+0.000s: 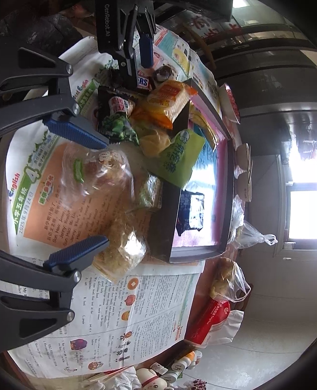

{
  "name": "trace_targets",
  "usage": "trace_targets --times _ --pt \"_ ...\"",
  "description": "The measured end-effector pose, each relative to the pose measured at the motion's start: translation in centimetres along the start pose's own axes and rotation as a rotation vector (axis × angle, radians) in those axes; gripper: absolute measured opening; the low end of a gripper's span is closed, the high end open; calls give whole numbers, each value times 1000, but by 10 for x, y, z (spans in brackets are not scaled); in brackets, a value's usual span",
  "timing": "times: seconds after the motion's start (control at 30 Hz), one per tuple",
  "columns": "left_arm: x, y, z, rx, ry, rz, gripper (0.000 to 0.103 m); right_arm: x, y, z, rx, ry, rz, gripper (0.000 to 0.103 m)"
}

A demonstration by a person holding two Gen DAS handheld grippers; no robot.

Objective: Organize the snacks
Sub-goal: 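Move both open tools back toward the snack pile, then grasp the Snickers bar with the left tool while the right tool grasps a wrapped pastry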

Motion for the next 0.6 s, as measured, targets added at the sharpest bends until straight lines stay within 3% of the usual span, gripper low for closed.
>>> trace_targets --times 0.43,0.53,0.6 --pt "7 -1 -3 -29 27 -12 73 16 16 1 -54 12 21 51" --pt "8 -1 -3 -25 25 -6 69 18 17 0 -49 15 28 49" --pt "7 -3 -3 -18 21 -9 60 19 17 0 -47 14 29 48"
Point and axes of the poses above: each gripper's, at about its wrist camera, not at the fingertips, and x roughly the way its jaws point, y to its left, z to its top, the point moved 8 cm from there along x, roughly the way its jaws point, and after that the axes turned 7 degrees about -y, right-handed, at the moved point
